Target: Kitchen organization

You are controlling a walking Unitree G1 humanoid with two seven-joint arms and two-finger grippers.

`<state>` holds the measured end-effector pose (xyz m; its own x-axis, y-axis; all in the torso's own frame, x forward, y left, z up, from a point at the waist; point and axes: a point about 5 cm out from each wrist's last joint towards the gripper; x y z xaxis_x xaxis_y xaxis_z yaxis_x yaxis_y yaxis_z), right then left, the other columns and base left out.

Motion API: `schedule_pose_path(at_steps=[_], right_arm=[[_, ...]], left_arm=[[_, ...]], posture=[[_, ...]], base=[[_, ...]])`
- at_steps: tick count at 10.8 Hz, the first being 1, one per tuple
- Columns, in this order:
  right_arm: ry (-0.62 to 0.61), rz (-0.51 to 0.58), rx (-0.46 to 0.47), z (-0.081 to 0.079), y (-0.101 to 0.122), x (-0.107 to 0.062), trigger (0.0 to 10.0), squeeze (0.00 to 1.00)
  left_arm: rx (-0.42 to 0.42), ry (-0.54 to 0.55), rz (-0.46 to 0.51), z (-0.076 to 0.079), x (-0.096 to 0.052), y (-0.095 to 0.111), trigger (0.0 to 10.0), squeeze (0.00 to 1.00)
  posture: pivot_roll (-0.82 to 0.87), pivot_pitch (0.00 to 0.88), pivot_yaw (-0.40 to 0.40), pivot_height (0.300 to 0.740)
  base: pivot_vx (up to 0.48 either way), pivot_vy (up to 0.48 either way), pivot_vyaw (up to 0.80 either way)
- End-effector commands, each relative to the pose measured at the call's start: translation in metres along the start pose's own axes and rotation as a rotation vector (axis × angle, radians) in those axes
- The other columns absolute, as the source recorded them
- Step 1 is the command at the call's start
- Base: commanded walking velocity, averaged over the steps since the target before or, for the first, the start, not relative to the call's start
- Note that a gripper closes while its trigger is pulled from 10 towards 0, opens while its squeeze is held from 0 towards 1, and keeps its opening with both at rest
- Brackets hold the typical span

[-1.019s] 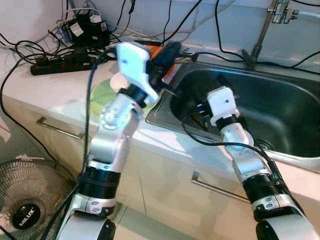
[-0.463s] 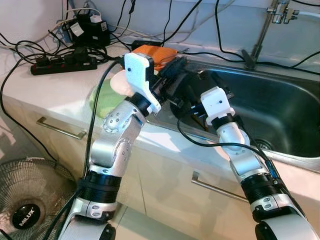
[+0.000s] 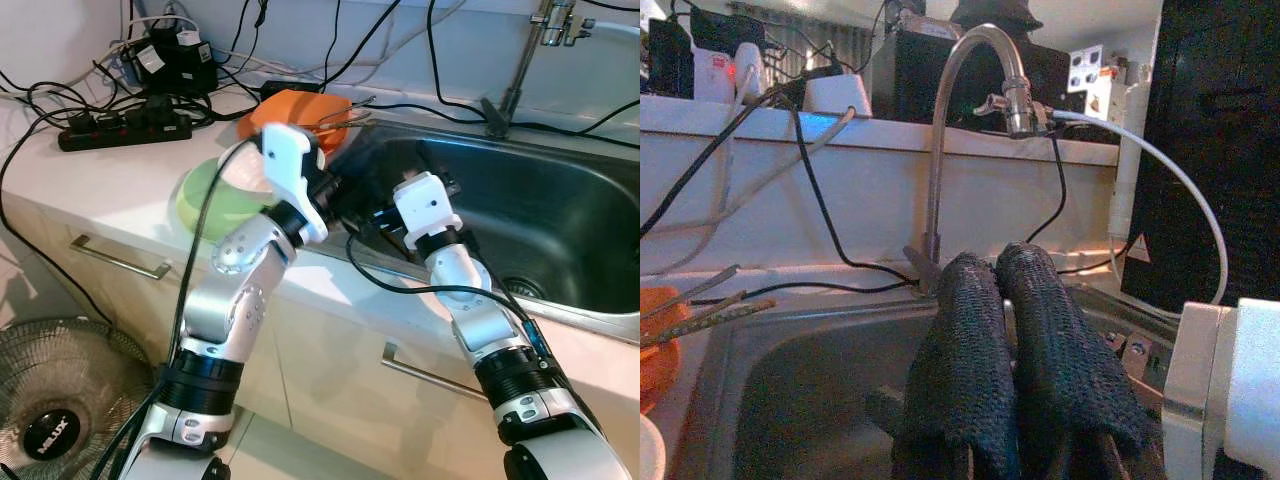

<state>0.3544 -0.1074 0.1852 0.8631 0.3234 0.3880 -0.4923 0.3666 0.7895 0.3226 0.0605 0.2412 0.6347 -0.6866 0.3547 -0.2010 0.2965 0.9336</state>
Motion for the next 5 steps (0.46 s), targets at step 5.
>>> schedule_pose_path(at_steps=[5], right_arm=[[0.021,0.047,0.021,-0.0031,0.0128,0.0078,10.0,0.00]], left_arm=[[0.010,-0.028,-0.025,0.0035,-0.0010,-0.0025,10.0,0.00]], posture=[[0.15,0.026,0.073,0.740]], base=[[0.000,0.000,0.00]])
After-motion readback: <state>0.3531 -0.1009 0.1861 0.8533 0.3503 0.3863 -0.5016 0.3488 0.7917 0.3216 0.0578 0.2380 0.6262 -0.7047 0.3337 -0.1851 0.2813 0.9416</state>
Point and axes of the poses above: a point about 5 cm out from each wrist's last joint towards the gripper, its own x axis pointing out of the wrist towards the gripper, its own y axis along the axis of the wrist's last joint, z = x × y
